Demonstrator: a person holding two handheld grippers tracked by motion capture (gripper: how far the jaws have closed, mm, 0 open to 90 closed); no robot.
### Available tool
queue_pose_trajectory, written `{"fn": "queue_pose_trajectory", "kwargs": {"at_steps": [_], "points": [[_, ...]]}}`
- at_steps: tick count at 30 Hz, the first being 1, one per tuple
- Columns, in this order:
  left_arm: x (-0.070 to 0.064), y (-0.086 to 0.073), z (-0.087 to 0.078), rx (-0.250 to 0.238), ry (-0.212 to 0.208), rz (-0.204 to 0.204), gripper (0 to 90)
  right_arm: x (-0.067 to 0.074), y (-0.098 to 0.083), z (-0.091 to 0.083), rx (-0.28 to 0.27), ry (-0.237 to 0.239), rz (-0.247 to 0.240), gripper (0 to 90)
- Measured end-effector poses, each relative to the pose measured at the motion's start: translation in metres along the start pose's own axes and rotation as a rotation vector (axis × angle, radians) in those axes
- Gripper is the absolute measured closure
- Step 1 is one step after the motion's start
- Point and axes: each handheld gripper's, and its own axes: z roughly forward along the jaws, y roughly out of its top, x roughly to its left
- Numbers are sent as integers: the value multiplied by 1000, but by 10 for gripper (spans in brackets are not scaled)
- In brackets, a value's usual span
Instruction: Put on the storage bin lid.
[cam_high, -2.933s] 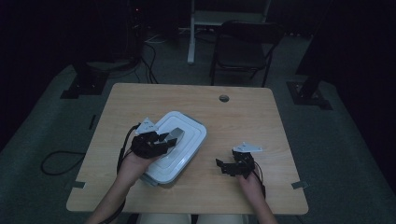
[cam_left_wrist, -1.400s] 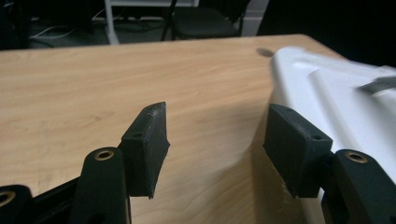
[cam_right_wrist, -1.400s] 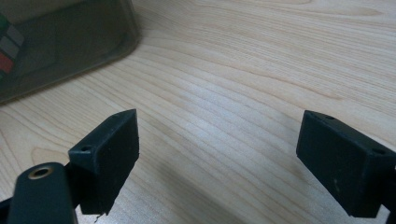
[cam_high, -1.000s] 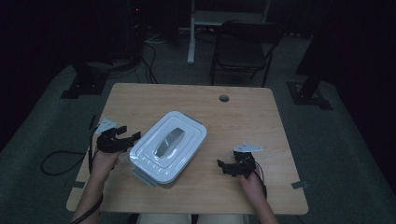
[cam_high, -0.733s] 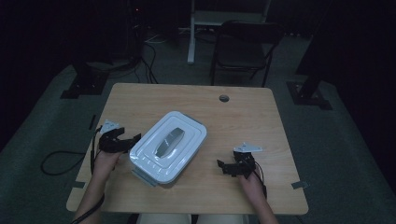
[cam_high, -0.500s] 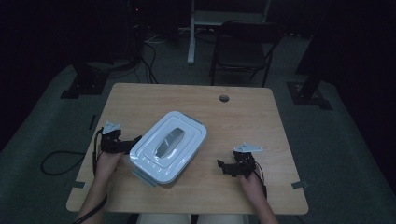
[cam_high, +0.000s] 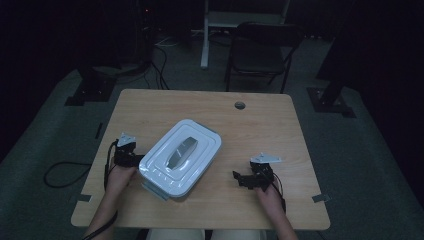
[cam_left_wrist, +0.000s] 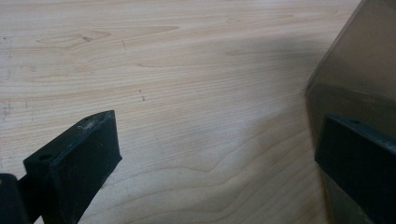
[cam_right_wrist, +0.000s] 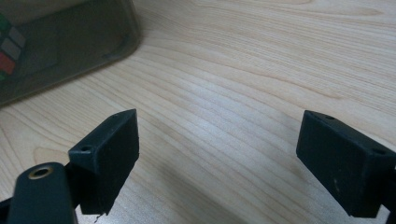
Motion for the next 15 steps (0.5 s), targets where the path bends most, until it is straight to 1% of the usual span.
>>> {"fn": "queue_pose_trajectory", "kwargs": {"at_steps": [5, 10, 15], "points": [[-5, -5, -2, 4, -26, 8, 8, 0, 0, 0, 2, -3, -4, 132], [-14, -10, -4, 5, -45, 44, 9, 1, 0, 0, 1, -1, -4, 132], [-23, -13, -6, 14, -67, 65, 8, 1, 0, -1, -6, 2, 0, 132]]}}
